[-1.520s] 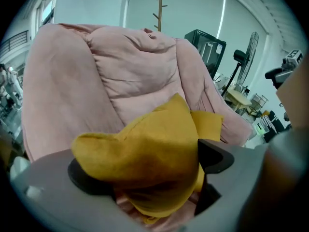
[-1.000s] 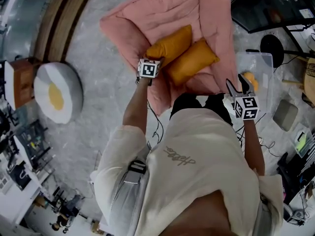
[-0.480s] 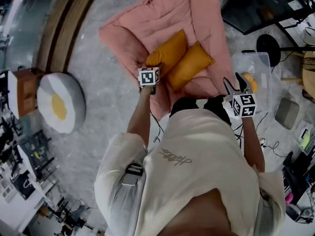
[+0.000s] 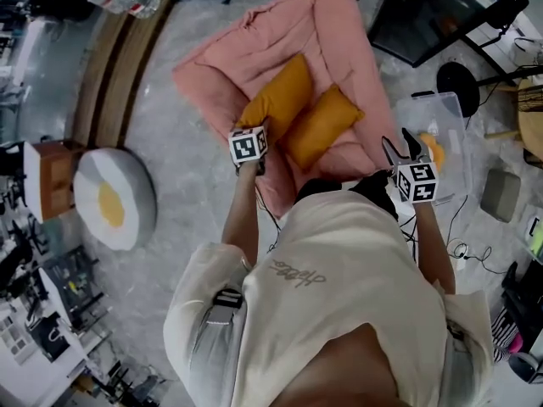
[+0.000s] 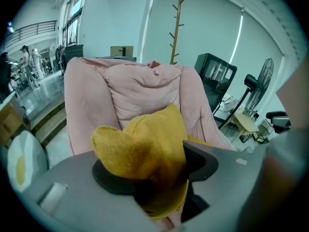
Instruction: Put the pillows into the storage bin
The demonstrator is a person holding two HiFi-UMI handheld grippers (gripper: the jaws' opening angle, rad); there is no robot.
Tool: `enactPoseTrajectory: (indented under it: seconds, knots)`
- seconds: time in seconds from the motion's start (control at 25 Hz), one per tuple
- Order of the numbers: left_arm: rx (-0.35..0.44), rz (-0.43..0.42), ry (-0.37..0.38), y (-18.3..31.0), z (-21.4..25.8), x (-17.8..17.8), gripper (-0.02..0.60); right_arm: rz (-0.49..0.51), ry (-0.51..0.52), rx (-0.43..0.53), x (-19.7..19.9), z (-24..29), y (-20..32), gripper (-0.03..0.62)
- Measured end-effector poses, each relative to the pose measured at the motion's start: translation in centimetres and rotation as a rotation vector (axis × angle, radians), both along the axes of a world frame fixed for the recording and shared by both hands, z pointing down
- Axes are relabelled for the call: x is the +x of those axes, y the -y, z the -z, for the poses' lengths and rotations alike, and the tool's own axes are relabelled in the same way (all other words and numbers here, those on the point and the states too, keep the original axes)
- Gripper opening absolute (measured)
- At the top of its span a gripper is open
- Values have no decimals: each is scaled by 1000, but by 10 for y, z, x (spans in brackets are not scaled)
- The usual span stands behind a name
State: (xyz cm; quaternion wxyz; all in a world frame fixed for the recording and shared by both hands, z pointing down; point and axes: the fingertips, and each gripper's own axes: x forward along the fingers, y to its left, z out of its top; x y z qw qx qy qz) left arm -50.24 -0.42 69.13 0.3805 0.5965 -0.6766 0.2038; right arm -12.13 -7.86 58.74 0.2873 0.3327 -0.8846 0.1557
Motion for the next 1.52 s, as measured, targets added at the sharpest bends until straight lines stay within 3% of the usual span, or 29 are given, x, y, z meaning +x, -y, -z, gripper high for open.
enactPoseTrajectory:
  seconds: [0.4,0.68,1.12,1.52]
  knots:
    - [84,-112,1,24,48,18,290,-130,3,1,35,5,1,258]
    - [137,-195,-24,47,65,51,290,-168,-19,-1,58,4,-9,258]
    - [137,-307,-56,65,95,98,287,-256,16,-10,96,9,-13,258]
    - [131,-450,-24,100,122,186,287,-437,60,-22,192,0,-29,258]
